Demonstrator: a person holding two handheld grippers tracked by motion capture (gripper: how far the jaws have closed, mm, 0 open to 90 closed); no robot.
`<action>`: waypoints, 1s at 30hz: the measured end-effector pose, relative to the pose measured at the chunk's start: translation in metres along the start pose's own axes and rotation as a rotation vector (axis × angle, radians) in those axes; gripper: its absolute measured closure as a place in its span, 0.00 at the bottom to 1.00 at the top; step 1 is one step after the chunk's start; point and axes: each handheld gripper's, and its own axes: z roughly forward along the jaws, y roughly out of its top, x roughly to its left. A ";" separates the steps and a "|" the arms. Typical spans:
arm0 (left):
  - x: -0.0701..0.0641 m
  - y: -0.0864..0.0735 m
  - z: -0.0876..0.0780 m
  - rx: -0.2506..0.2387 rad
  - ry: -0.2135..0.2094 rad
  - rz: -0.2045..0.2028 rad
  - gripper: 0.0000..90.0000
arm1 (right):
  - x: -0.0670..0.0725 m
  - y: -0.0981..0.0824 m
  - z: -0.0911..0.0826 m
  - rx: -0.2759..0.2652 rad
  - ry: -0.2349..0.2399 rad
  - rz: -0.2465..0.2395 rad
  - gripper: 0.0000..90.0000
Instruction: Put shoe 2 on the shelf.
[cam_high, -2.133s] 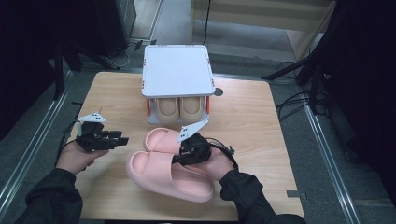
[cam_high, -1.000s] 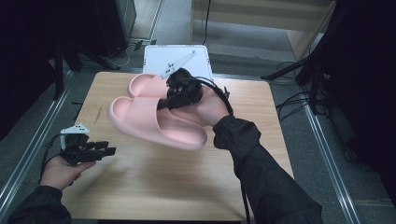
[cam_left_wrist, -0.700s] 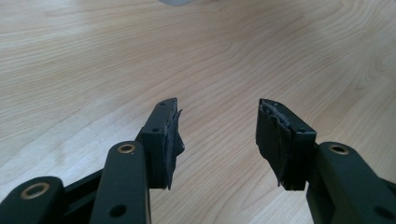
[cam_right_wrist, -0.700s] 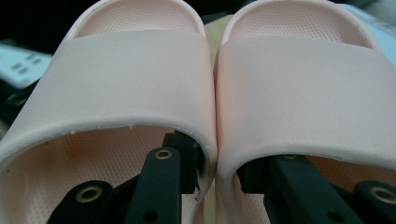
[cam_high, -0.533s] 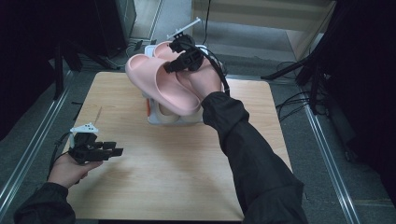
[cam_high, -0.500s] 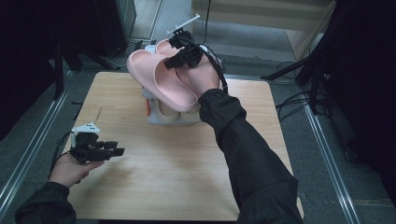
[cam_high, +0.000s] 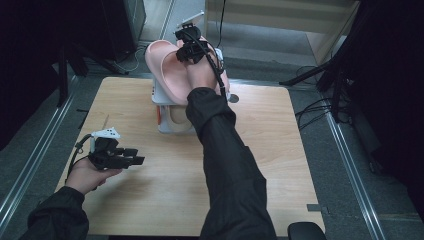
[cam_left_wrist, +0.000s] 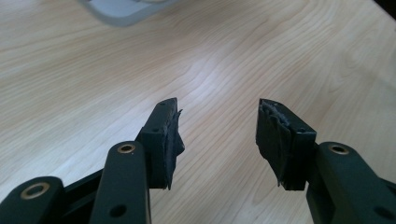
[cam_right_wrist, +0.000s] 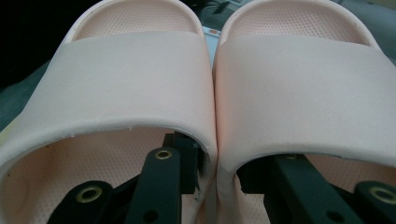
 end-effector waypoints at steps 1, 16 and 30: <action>-0.001 0.003 0.003 -0.001 -0.006 0.006 0.54 | 0.001 0.000 0.007 0.001 -0.039 0.048 0.82; -0.003 0.014 0.014 0.015 -0.030 0.025 0.54 | 0.003 0.000 0.037 0.025 -0.203 0.201 0.81; -0.004 0.014 0.016 0.034 -0.024 0.033 0.54 | -0.005 0.004 0.047 0.018 -0.217 0.243 0.80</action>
